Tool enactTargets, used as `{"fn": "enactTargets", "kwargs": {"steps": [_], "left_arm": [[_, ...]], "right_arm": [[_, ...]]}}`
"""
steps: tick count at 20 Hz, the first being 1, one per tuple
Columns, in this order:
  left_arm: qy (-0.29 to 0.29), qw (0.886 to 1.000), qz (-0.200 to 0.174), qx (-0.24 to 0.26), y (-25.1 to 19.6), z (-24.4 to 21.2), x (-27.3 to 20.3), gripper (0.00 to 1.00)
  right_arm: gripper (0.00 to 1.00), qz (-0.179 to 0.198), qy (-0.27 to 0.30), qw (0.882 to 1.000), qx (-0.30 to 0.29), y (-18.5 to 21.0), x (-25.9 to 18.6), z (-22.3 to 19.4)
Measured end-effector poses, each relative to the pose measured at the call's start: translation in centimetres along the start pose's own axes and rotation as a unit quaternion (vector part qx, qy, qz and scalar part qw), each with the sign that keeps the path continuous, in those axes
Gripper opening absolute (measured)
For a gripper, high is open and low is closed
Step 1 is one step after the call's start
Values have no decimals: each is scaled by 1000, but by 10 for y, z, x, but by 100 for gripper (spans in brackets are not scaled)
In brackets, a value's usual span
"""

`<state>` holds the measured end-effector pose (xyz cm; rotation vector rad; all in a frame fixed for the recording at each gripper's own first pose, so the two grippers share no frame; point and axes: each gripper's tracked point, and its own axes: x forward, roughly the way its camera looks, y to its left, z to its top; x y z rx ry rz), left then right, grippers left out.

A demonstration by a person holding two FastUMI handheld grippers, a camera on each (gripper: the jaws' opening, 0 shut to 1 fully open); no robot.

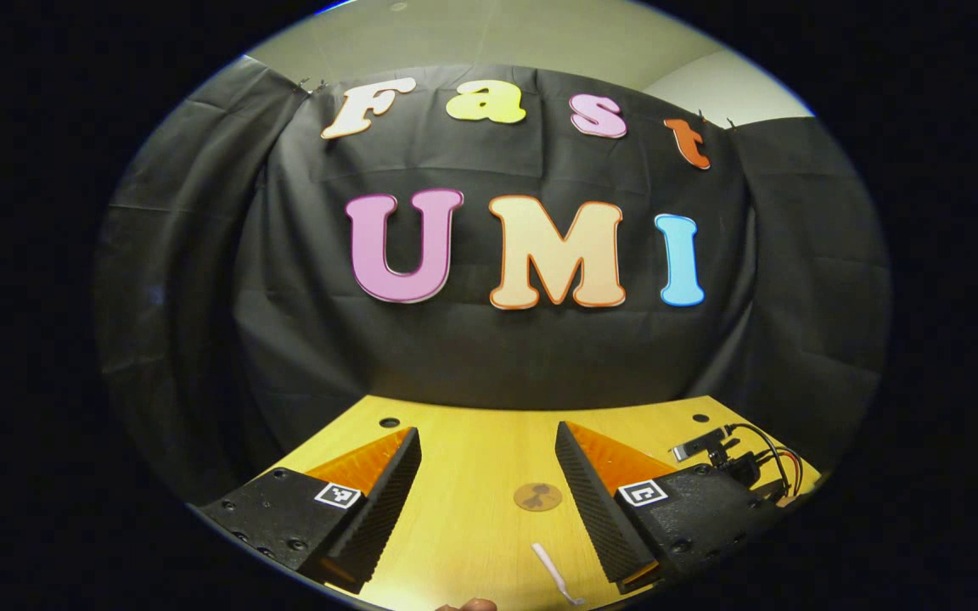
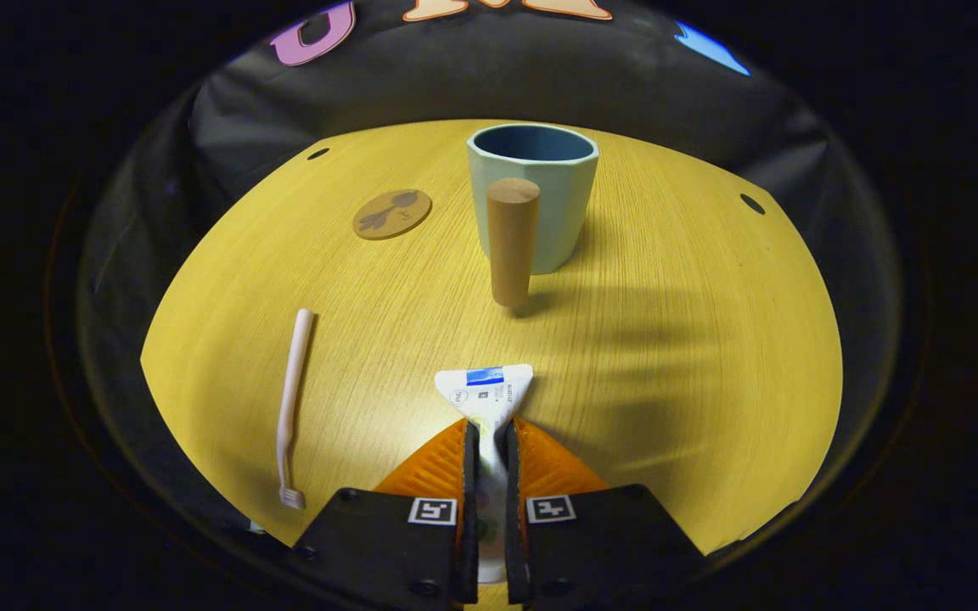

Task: Put the toothbrush and toothpaste on the desktop into the cup, then pick up the cup and place it on the coaster on the desktop.

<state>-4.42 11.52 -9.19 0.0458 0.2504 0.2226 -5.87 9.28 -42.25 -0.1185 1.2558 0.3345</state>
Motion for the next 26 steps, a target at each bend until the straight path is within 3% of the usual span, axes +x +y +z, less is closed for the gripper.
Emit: {"fn": "enactTargets", "kwargs": {"steps": [5, 10, 18, 26], "left_arm": [[79, 996, -21, -19, -23, -51, 16, 94], [172, 984, -22, -40, -33, -109, 31, 94], [334, 941, -15, -54, -51, -209, 37, 95], [447, 893, -3, -56, -62, -272, 37, 95]], "right_arm": [[13, 8, 7, 1000, 14, -16, -12, -17], [16, 10, 0, 1000, 22, -27, -23, -36], [16, 18, -15, 999, 22, -30, -27, -43], [18, 36, -16, 999, 33, -30, -28, -42]]}}
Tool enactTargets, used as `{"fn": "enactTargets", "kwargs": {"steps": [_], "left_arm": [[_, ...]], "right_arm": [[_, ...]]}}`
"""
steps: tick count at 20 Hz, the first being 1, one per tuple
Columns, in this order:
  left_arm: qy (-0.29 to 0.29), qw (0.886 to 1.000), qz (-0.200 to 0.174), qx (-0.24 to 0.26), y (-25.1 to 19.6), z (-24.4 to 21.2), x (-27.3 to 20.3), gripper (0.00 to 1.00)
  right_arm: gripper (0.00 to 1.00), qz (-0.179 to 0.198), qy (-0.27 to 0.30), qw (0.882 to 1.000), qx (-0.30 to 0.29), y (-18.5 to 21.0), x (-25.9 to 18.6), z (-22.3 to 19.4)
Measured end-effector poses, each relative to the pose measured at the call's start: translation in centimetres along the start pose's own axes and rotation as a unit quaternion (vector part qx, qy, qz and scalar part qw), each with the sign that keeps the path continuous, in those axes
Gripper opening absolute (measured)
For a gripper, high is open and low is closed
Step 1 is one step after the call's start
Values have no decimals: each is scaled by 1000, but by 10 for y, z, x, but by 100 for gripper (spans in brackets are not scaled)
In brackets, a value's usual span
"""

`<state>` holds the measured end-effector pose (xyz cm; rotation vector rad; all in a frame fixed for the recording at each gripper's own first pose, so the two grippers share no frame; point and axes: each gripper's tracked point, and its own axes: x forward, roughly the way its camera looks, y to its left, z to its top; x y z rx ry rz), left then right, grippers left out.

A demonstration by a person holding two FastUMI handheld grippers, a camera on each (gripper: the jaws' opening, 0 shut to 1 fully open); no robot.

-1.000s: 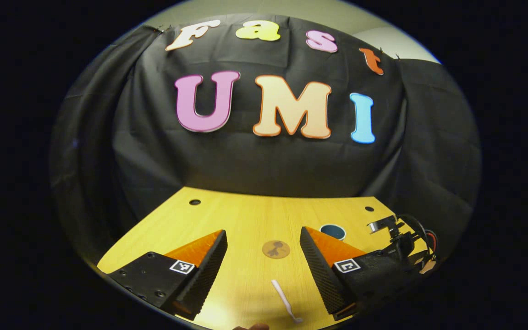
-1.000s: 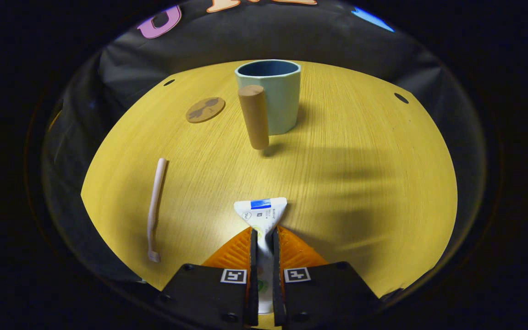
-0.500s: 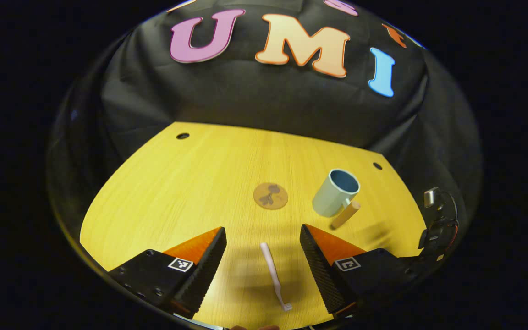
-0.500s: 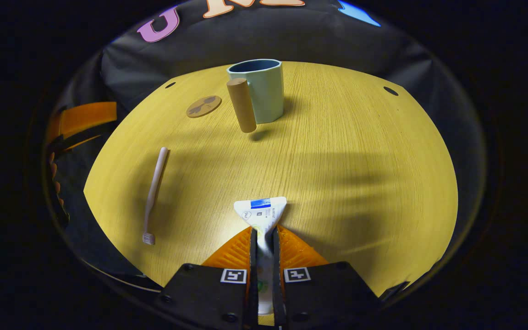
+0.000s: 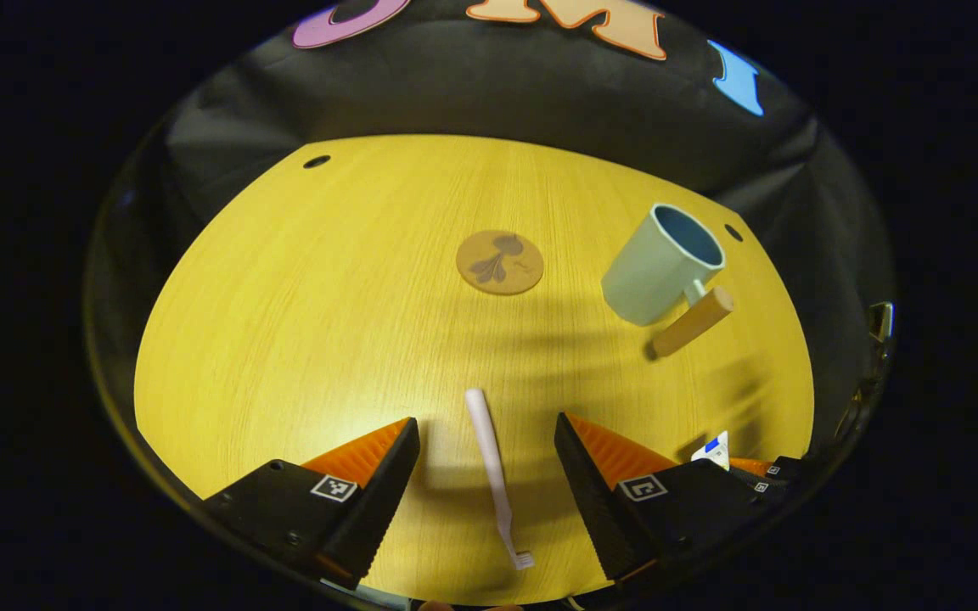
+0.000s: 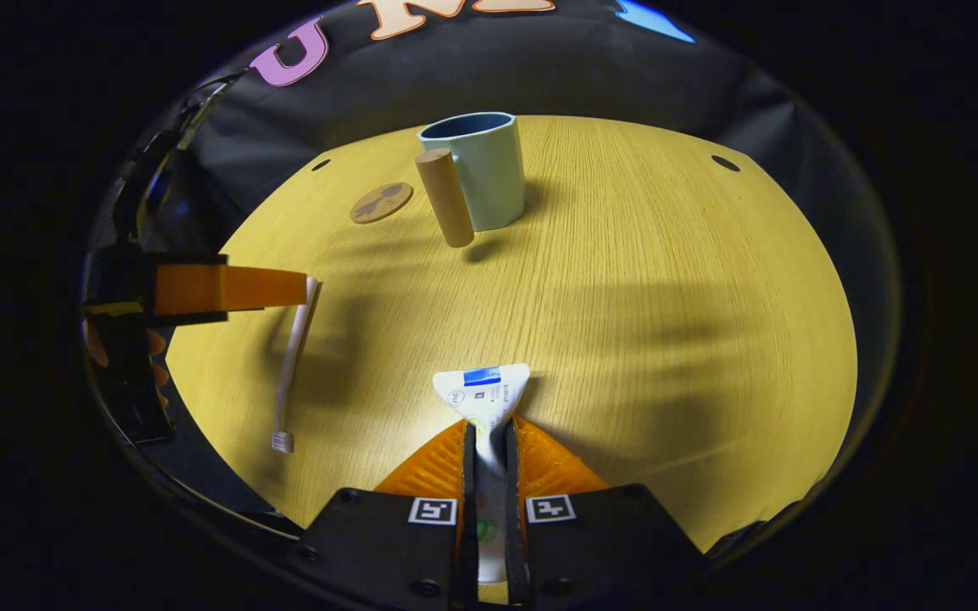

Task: Put the toothbrush and toothpaste on the desktop into the cup, then pick up the cup and place it on the coaster on the desktop.

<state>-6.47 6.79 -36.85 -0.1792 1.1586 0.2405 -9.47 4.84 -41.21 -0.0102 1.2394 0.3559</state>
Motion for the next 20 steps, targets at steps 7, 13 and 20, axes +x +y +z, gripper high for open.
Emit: {"fn": "enactTargets", "kwargs": {"steps": [7, 13, 20], "left_arm": [[54, 997, 39, 24, 9, -17, 19, 92], [76, 996, 37, 42, -4, -17, 20, 60], [50, 998, 28, 17, -14, -15, 21, 6]], "right_arm": [[16, 8, 2, 1000, -5, 0, 0, 0], [16, 21, 6, 1000, -20, 0, 0, 0], [16, 36, 9, 998, -51, 1, 1, 1]]}}
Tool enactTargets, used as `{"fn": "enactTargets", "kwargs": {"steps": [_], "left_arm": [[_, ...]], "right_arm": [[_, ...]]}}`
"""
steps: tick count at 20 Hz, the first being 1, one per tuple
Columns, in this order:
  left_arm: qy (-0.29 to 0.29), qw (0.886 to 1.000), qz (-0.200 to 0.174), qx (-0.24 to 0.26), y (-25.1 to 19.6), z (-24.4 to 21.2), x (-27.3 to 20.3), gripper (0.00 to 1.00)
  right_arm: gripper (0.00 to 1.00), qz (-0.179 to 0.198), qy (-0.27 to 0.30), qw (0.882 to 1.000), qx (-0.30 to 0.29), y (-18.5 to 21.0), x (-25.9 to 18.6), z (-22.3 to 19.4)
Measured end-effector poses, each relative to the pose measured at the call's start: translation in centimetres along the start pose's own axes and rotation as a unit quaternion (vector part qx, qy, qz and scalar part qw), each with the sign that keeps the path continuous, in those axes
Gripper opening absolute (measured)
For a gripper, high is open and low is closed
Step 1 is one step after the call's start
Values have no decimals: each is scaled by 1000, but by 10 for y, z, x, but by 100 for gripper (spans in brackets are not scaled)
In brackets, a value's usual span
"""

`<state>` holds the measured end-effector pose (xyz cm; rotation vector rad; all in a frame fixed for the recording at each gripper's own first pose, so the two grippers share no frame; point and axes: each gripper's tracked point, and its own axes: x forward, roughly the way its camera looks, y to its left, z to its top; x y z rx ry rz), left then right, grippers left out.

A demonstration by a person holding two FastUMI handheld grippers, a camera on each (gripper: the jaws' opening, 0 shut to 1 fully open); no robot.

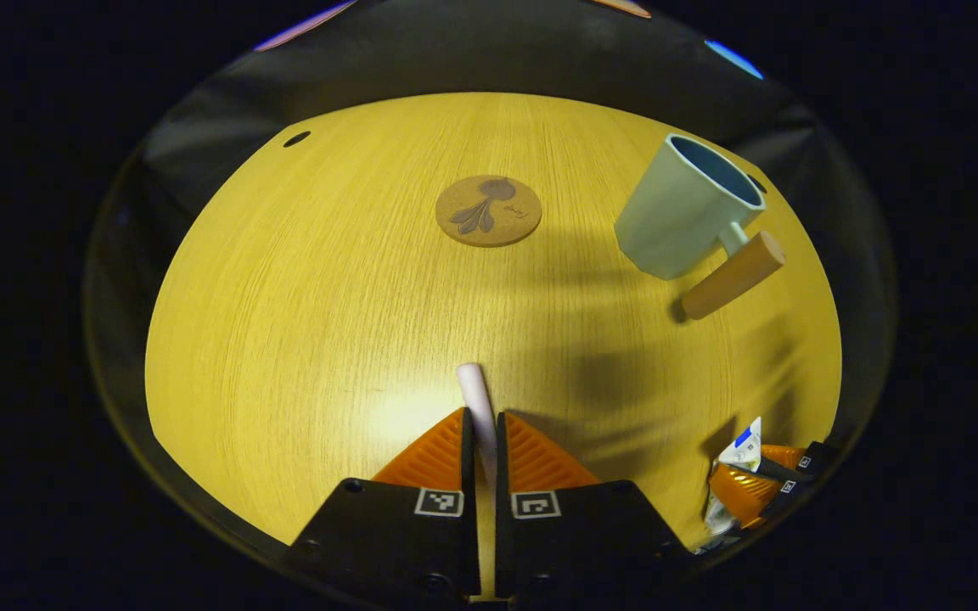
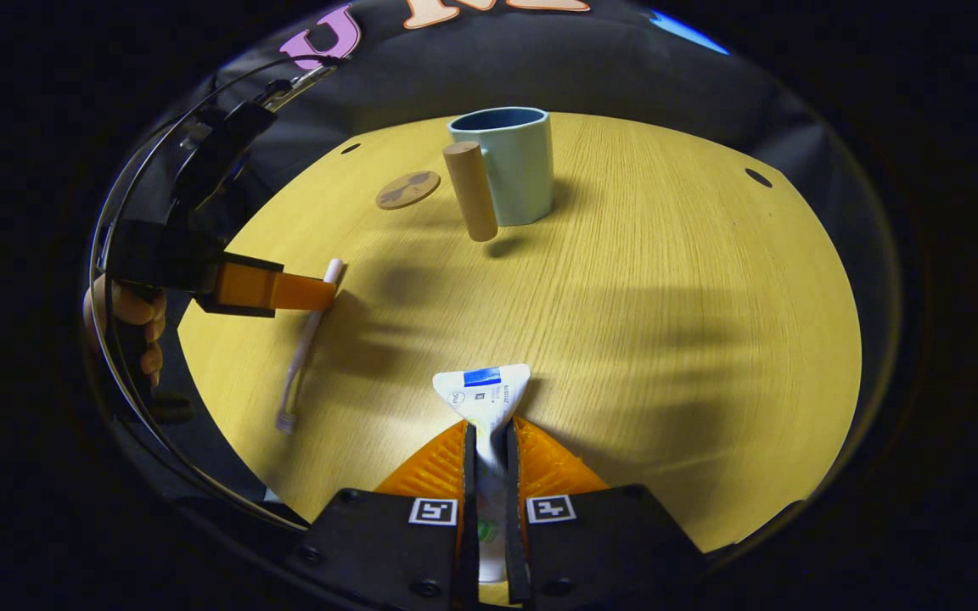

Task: Put the toothbrush and toothpaste on the desktop into the cup, then pick up the cup and place it on the coaster on the desktop.

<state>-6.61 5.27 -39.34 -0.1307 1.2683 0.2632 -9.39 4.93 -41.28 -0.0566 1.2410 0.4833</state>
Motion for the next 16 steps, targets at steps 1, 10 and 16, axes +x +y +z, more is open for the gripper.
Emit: {"fn": "enactTargets", "kwargs": {"steps": [1, 10, 16], "left_arm": [[-4, 1000, -3, -5, 0, 0, 0, 3], [-89, 994, -55, -12, 10, 8, -25, 0], [-136, 986, -100, 2, 4, 24, -71, 0]], "right_arm": [[13, 1, -3, 1000, -3, 0, 0, 1], [10, 44, -61, 996, 55, 30, -10, 34], [10, 63, -143, 983, 93, 34, -47, 105]]}}
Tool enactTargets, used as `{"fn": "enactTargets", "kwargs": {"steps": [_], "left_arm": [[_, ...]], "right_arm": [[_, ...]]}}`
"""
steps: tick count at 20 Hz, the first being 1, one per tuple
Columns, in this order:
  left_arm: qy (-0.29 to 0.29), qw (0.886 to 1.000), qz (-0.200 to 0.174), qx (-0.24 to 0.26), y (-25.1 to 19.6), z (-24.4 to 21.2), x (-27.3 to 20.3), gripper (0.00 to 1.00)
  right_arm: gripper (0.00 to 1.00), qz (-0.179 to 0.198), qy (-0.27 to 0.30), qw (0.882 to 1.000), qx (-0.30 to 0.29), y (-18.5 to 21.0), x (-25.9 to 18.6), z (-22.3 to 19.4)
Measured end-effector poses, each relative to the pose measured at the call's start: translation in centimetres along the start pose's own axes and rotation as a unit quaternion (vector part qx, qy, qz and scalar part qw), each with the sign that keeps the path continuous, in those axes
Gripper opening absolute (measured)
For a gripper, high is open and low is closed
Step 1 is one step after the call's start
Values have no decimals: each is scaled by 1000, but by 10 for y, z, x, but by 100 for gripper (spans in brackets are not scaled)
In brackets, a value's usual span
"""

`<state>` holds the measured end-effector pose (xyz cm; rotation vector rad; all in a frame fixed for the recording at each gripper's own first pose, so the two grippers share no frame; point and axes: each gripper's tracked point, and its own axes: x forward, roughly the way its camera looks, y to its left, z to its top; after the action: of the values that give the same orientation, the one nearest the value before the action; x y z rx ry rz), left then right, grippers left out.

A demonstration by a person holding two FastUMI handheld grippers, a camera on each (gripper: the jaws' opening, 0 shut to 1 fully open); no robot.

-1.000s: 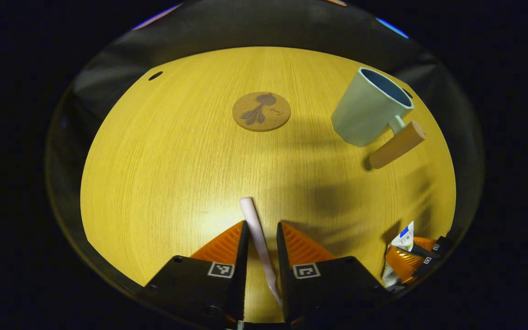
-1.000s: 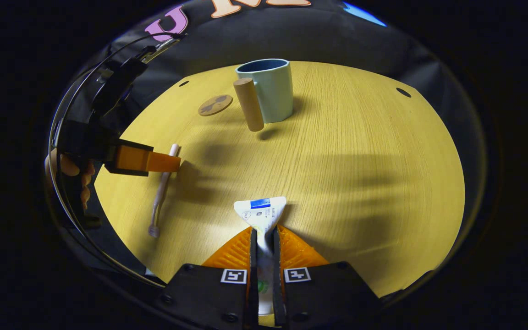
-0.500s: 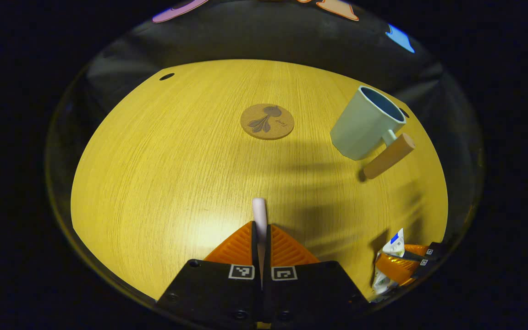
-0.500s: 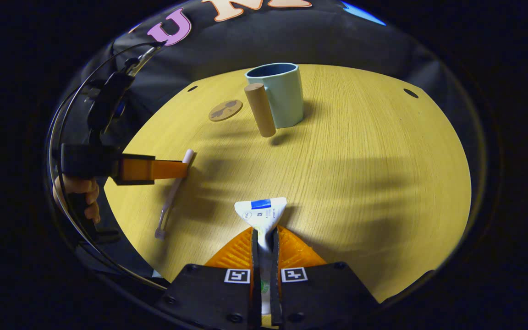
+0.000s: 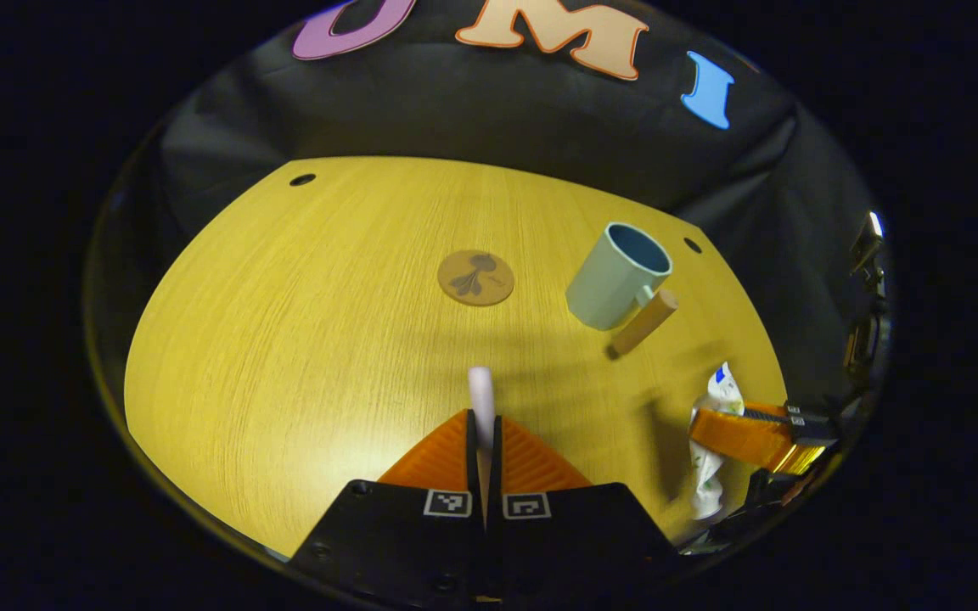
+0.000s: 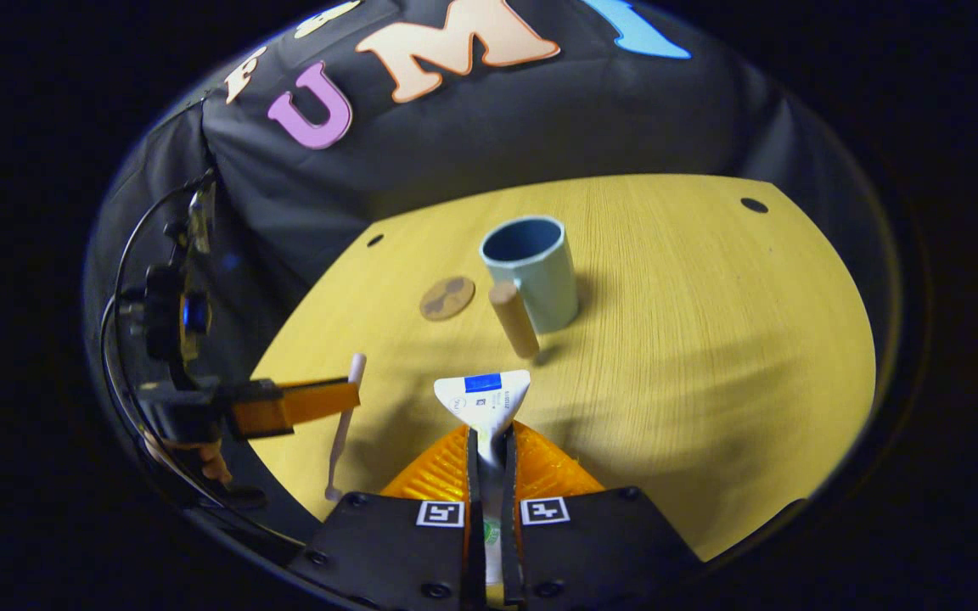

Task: Put the toothbrush and toothpaste on the desktop into the cup, then pick up the cup and place it on the coaster on the desktop.

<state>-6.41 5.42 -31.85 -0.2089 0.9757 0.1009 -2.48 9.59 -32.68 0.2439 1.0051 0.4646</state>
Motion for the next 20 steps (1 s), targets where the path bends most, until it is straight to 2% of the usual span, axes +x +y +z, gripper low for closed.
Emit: {"fn": "enactTargets", "kwargs": {"steps": [3, 5, 7, 11, 15, 20], "left_arm": [[-13, 1000, -17, 3, -7, 11, -15, 0], [-22, 1000, -22, 2, -8, 21, -25, 0], [-31, 999, -27, 3, -7, 28, -33, 0], [-43, 999, -26, 2, 4, 37, -45, 0], [-49, 999, -22, -10, 17, 42, -56, 0], [-53, 998, -15, -3, 27, 44, -67, 0]], "right_arm": [[10, 10, -50, 998, 21, 10, 2, 56], [10, 4, -87, 996, 14, 11, 6, 98], [10, -2, -131, 991, 7, 14, 13, 141], [10, -15, -201, 979, 19, 14, 37, 198], [10, -43, -219, 974, 33, -2, 75, 223], [10, -75, -224, 972, 19, -19, 106, 221]]}}
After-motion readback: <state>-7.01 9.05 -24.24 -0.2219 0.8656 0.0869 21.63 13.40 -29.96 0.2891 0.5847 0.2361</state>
